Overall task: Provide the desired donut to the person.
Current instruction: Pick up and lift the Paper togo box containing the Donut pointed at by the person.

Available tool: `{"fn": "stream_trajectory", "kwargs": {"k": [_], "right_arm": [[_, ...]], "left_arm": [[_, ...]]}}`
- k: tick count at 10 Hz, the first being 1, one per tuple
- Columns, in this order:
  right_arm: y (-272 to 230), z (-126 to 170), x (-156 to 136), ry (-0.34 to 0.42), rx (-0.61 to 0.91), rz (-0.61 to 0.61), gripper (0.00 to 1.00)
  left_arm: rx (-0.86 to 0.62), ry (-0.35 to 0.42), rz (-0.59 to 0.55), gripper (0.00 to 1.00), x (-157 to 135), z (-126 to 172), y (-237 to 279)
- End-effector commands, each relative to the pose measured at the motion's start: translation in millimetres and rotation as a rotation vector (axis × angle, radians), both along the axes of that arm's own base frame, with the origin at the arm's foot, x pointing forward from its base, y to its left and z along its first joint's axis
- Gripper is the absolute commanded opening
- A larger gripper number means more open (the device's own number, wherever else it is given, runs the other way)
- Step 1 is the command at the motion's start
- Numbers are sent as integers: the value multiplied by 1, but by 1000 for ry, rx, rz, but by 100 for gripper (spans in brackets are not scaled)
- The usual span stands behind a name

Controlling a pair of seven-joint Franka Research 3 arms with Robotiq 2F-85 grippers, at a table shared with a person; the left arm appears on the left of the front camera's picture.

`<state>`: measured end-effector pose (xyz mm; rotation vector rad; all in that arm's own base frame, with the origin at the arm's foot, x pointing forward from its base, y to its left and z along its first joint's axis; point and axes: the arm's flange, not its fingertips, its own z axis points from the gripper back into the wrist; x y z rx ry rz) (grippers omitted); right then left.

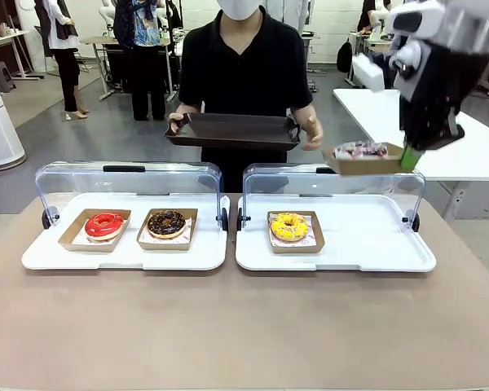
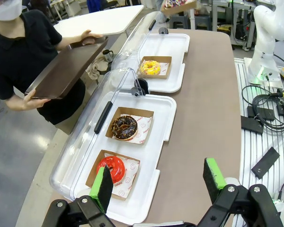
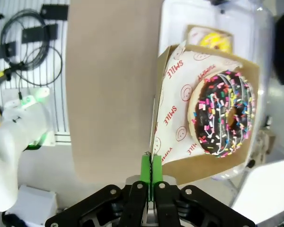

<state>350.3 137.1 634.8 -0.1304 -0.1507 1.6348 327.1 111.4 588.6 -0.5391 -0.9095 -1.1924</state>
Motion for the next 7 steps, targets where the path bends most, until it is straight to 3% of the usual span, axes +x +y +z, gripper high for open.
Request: {"fn": "stream_trajectory", "kwargs": {"k": [1, 4, 5, 7], "right_arm": [[7, 14, 25, -5, 4, -73, 0], [9, 7, 45, 17, 29, -46, 0], [7, 18, 30, -9, 25, -56, 0], [7, 18, 30, -9, 25, -56, 0]], "left_arm": [[-5, -3, -4, 100, 0, 1, 0], [-5, -3, -4, 100, 0, 1, 0], [-5, -3, -4, 100, 0, 1, 0], [-5, -3, -4, 100, 0, 1, 0]]}}
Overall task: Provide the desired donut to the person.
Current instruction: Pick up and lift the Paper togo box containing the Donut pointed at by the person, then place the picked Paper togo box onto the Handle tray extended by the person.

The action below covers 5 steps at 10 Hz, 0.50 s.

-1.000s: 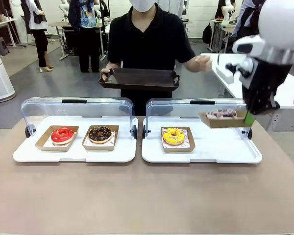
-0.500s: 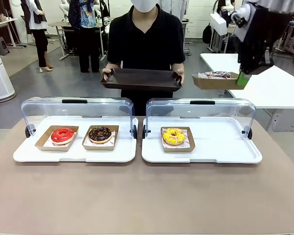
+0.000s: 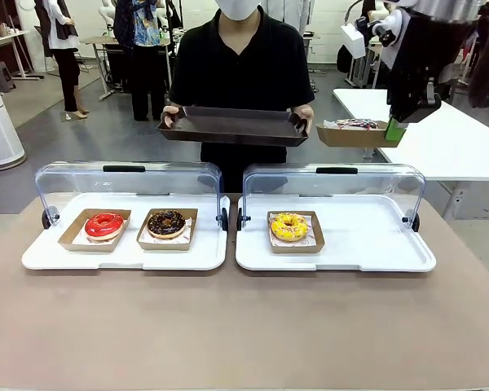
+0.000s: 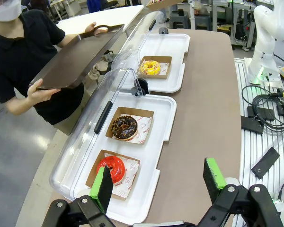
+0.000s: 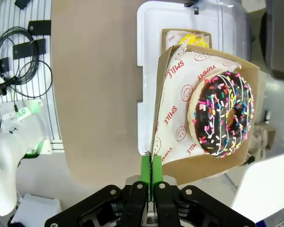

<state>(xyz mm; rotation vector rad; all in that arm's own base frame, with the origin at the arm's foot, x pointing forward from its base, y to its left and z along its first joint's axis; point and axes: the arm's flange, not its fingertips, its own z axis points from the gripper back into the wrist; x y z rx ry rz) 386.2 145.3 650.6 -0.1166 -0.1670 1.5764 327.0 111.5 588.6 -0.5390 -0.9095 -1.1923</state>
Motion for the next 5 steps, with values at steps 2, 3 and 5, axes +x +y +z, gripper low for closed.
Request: {"fn": "stream_trajectory", "kwargs": {"k": [2, 3, 5], "right_arm": [[-1, 2, -6, -8, 0, 0, 0], [-1, 2, -6, -8, 0, 0, 0], [-1, 2, -6, -8, 0, 0, 0]], "left_arm": [[-5, -3, -4, 100, 0, 1, 0], [-5, -3, -4, 100, 0, 1, 0], [-5, -3, -4, 100, 0, 1, 0]]}}
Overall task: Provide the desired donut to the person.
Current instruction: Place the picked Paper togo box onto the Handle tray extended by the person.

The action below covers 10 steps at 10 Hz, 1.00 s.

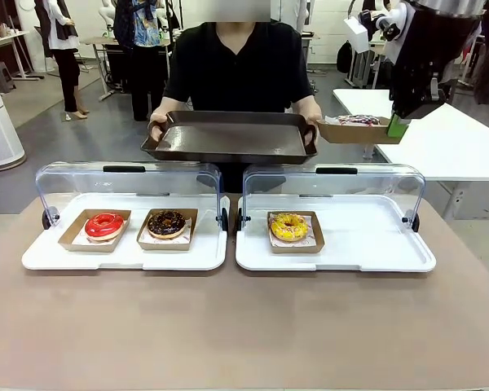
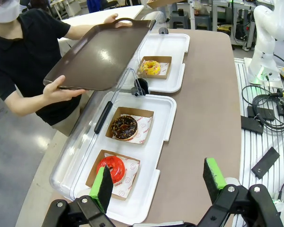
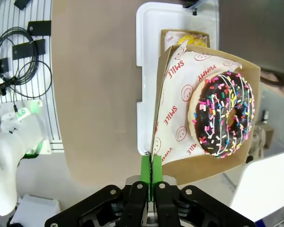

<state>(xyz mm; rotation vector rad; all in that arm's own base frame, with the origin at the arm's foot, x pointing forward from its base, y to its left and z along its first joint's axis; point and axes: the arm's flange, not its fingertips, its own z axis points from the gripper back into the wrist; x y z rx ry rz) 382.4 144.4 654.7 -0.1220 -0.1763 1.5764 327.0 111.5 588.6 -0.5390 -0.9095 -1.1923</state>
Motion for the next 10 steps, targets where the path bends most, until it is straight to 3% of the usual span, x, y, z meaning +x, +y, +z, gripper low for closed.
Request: {"fn": "stream_trajectory", "kwargs": {"k": [1, 8, 10], "right_arm": [[-1, -2, -2, 2, -2, 0, 0], [0, -1, 0, 1, 0, 0, 1], [87, 53, -28, -87, 4, 120, 1]], "left_arm": [[-5, -3, -4, 100, 0, 1, 0], [-5, -3, -4, 100, 0, 1, 0], [-5, -3, -4, 100, 0, 1, 0]]}}
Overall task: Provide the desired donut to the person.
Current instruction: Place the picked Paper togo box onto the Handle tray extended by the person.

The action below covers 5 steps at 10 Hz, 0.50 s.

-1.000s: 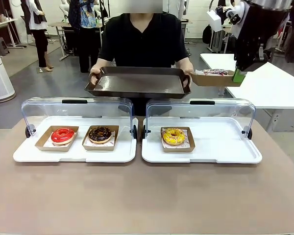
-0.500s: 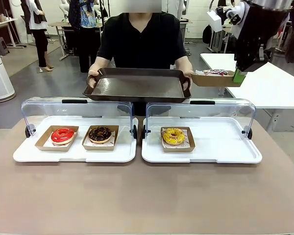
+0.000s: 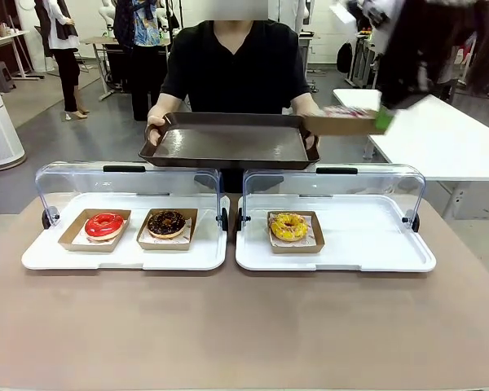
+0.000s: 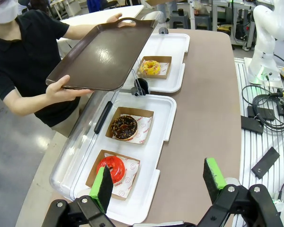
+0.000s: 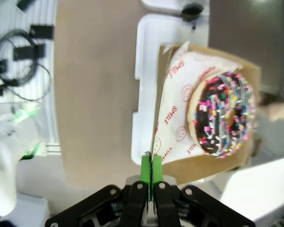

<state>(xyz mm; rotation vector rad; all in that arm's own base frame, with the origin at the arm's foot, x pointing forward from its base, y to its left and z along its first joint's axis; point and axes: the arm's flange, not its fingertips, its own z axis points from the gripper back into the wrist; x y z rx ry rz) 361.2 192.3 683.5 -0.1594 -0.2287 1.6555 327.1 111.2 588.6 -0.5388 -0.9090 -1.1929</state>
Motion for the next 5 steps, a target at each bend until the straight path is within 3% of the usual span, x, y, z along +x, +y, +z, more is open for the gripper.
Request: {"fn": "stream_trajectory", "kwargs": {"k": [1, 3, 5], "right_arm": [[66, 36, -3, -85, 14, 64, 1], [109, 29, 27, -116, 85, 70, 1], [122, 1, 63, -132, 91, 29, 1]], "left_arm": [[-5, -3, -3, 100, -1, 1, 0], [-5, -3, -3, 100, -1, 1, 0], [-5, -3, -3, 100, -1, 1, 0]]}}
